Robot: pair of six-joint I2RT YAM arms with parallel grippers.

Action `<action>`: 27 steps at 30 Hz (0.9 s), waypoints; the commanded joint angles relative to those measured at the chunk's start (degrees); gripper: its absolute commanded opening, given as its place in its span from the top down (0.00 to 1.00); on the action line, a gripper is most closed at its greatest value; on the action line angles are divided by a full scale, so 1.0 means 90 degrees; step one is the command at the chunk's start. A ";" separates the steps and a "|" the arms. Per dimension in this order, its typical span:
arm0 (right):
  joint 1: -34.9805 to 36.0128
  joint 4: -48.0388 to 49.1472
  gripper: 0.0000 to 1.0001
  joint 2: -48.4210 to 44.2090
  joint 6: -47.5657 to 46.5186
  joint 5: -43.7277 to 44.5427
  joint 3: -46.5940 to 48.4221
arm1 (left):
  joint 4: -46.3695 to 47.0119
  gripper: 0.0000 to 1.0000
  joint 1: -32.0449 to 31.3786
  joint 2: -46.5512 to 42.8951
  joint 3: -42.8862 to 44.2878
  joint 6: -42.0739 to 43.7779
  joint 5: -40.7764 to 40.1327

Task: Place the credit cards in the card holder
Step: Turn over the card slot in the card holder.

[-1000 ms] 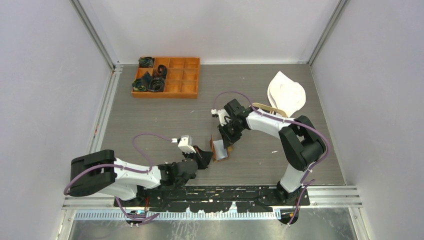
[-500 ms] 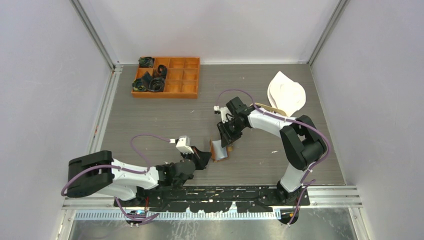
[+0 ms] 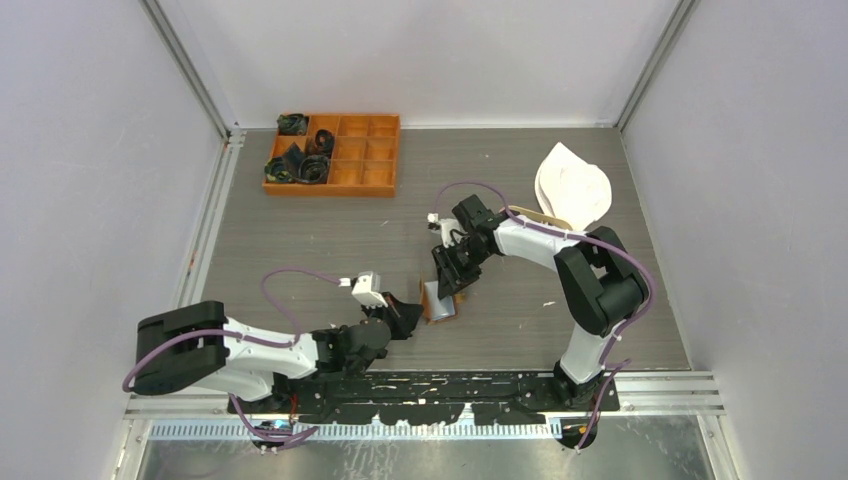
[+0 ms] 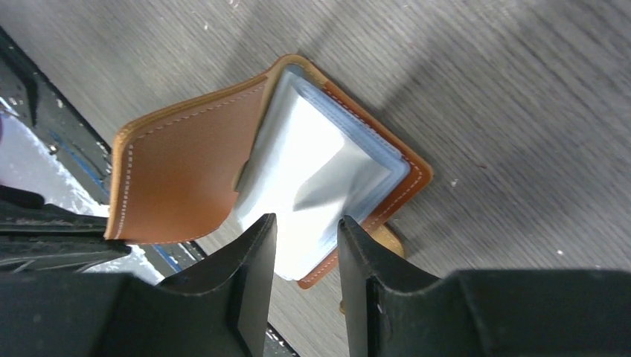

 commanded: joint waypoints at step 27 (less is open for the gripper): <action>-0.0239 0.0530 0.56 0.0020 0.0726 -0.0275 -0.0072 | 0.0150 1.00 0.0042 0.0141 -0.0198 -0.0109 0.0012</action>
